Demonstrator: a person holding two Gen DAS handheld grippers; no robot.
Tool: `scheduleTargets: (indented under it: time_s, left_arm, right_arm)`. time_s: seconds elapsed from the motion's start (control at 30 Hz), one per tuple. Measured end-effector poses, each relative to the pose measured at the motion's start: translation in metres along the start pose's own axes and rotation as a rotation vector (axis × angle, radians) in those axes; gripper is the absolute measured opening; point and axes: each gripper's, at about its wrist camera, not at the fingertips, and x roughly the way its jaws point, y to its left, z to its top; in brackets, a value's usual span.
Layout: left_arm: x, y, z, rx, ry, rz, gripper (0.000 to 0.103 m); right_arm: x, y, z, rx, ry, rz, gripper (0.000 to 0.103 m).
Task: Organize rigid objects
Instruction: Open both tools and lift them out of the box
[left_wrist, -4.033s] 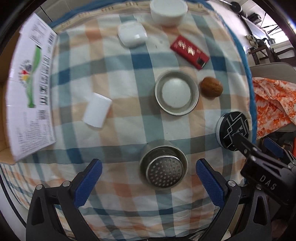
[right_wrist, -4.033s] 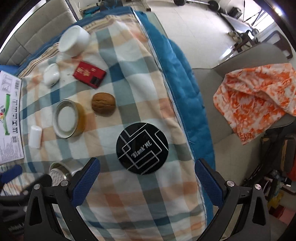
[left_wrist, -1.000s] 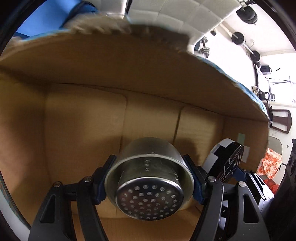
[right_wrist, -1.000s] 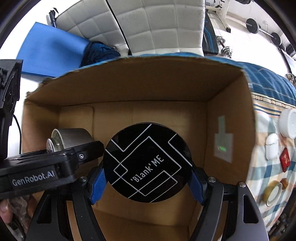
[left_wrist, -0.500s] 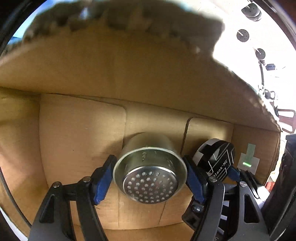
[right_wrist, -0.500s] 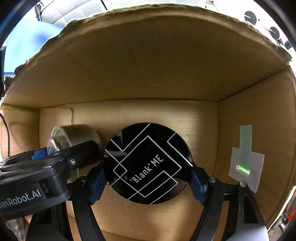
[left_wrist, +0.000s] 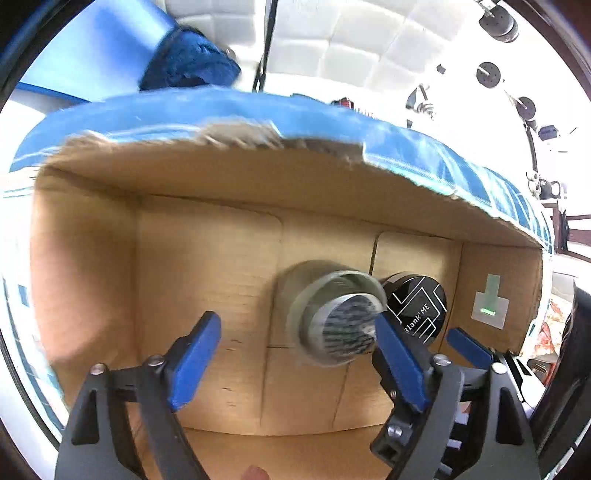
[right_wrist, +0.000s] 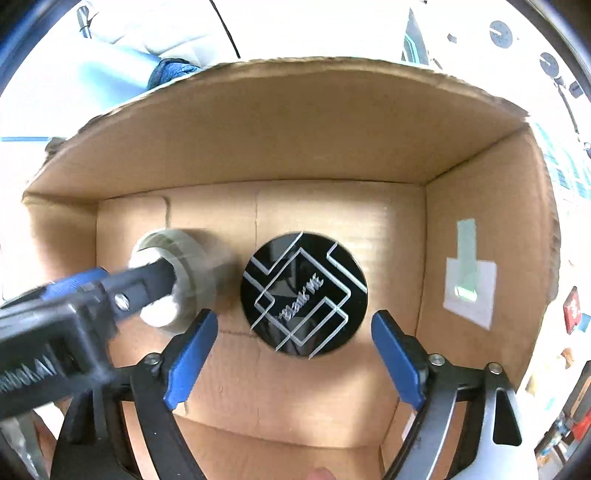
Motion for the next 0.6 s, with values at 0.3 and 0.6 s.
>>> scheduleTargets:
  time_s: [0.3,0.6]
  left_arm:
    - [-0.032,0.027,-0.027,0.018,-0.083,0.081,0.103]
    - [-0.069,0.036,-0.069,0.031,-0.191,0.103,0.103]
  right_arm:
    - [-0.018,0.017,-0.044,-0.025,-0.042,-0.042,0.103]
    - [-0.061,0.031,-0.101,-0.053,-0.096,-0.058,0.103]
